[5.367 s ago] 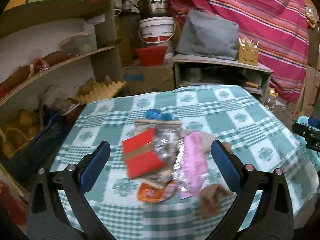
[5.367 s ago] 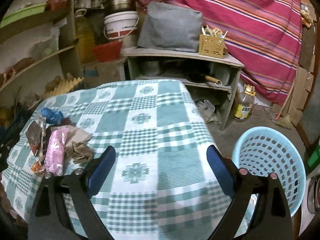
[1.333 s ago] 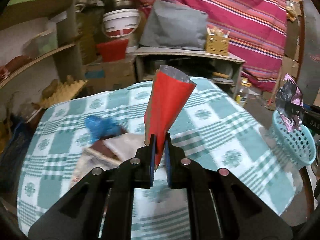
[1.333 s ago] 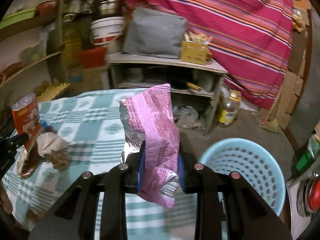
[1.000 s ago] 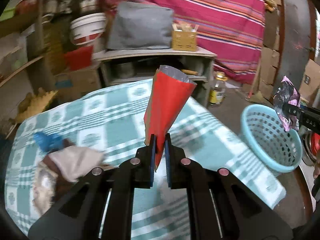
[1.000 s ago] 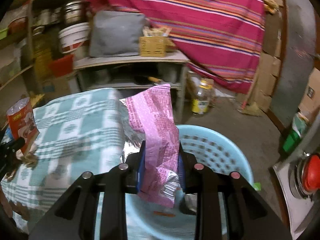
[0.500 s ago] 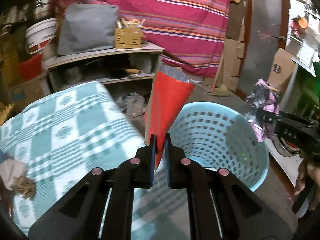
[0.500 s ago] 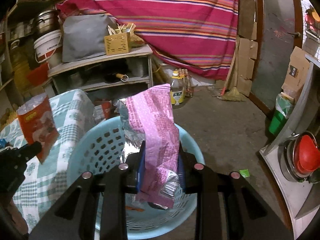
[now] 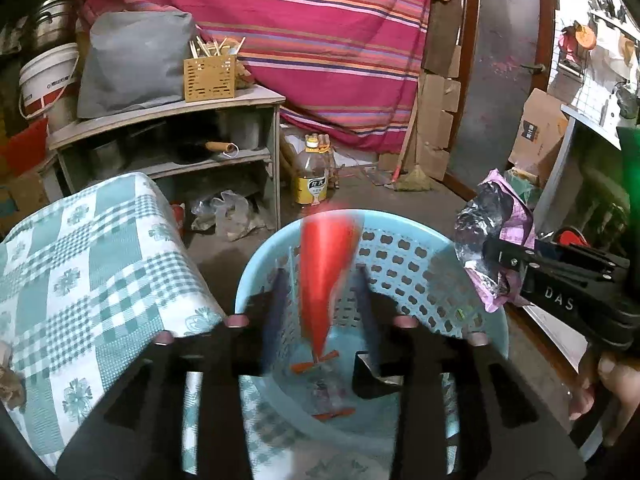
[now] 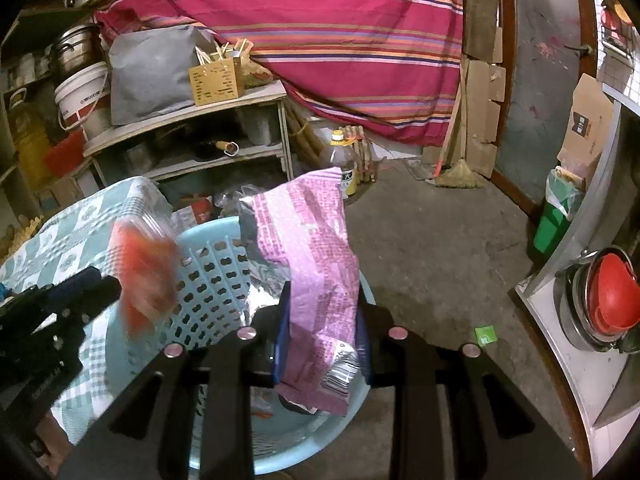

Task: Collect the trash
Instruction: 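Carry the red packet and pink wrapper over the blue basket and open both tools, then move both tools back over the table toward the brown paper scraps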

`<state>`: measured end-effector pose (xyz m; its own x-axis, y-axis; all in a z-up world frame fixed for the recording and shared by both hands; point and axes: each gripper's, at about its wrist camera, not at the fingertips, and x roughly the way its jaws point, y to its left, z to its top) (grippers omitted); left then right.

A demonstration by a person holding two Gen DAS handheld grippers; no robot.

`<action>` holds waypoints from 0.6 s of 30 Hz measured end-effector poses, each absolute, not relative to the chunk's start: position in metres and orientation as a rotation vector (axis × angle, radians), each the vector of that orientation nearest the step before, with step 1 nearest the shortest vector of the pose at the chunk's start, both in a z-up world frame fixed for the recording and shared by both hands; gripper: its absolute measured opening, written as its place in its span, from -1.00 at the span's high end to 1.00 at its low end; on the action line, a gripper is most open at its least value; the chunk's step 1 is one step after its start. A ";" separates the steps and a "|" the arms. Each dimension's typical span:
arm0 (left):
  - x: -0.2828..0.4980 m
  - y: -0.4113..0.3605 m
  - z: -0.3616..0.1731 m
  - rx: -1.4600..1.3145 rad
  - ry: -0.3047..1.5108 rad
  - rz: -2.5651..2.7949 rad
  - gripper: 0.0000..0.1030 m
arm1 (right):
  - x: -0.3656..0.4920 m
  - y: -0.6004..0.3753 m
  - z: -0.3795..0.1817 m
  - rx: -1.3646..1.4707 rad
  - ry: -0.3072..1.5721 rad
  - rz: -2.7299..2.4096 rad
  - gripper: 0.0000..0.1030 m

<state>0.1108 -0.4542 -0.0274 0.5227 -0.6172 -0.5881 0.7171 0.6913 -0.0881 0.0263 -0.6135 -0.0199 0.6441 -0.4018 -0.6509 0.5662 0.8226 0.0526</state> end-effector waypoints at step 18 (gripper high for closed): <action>0.130 -0.379 0.002 0.133 0.554 -0.571 -0.60 | 0.046 -0.592 -0.021 0.195 0.701 -0.576 -0.20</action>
<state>0.1305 -0.3785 0.0019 0.7001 -0.4767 -0.5317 0.5463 0.8370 -0.0311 0.0457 -0.5922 -0.0213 0.6168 -0.4334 -0.6570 0.5606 0.8279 -0.0198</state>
